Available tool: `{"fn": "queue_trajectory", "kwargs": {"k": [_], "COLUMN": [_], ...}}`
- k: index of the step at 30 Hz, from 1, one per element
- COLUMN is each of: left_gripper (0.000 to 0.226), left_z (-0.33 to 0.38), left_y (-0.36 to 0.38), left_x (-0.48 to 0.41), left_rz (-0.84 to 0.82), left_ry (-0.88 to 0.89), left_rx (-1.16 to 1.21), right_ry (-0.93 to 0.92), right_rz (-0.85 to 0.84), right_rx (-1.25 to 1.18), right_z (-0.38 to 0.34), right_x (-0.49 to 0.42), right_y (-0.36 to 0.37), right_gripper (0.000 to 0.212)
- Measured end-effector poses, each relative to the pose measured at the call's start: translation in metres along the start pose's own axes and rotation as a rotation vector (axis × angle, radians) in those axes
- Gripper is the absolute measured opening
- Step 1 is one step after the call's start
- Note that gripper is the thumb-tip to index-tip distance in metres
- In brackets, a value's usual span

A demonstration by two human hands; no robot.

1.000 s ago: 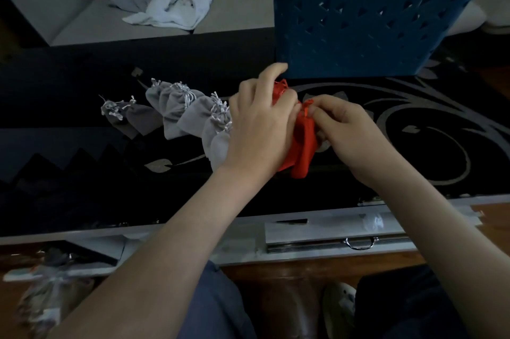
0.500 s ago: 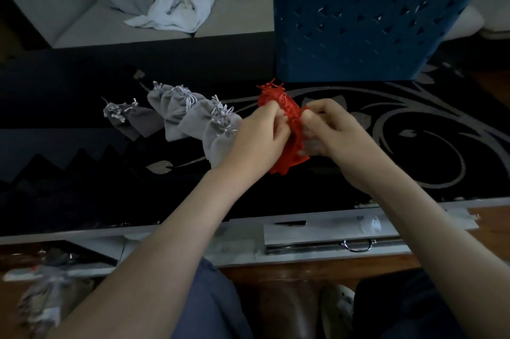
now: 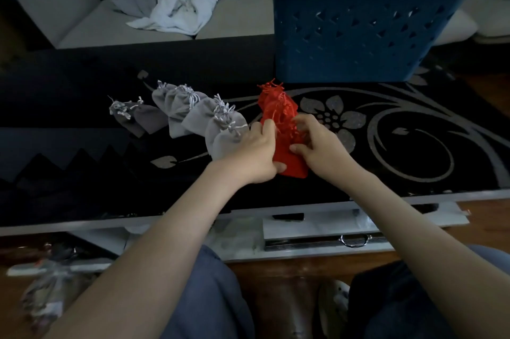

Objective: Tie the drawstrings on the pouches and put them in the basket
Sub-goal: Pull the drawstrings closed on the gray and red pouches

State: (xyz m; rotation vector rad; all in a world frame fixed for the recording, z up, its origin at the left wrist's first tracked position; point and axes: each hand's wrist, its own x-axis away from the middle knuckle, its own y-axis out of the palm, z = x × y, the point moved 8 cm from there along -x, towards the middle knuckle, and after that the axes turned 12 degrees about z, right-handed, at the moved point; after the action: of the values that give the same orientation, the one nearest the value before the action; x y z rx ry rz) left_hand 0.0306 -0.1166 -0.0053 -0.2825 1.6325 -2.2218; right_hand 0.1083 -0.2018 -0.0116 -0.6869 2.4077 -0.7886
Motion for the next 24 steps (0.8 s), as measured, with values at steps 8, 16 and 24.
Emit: {"fn": "queue_trajectory", "kwargs": {"k": [8,16,24], "left_gripper": [0.062,0.038,0.038], "left_z": [-0.021,-0.004,-0.007], "left_y": [0.005,-0.020,-0.005], "left_x": [-0.012,-0.031,-0.078], "left_rz": [0.134,0.239,0.084], "left_ry": [-0.150,-0.094,-0.132], "left_rx": [-0.126,-0.016,-0.077], "right_ry": [-0.220,-0.339,-0.320], "right_rz": [0.236,0.008,-0.100], "right_rx": [0.309,0.373,0.432], "right_z": [-0.019,-0.030,-0.021], "right_x": [0.004,-0.016,-0.050], "right_y": [-0.015,0.007,0.024], "right_gripper": [0.055,0.035,0.034]}}
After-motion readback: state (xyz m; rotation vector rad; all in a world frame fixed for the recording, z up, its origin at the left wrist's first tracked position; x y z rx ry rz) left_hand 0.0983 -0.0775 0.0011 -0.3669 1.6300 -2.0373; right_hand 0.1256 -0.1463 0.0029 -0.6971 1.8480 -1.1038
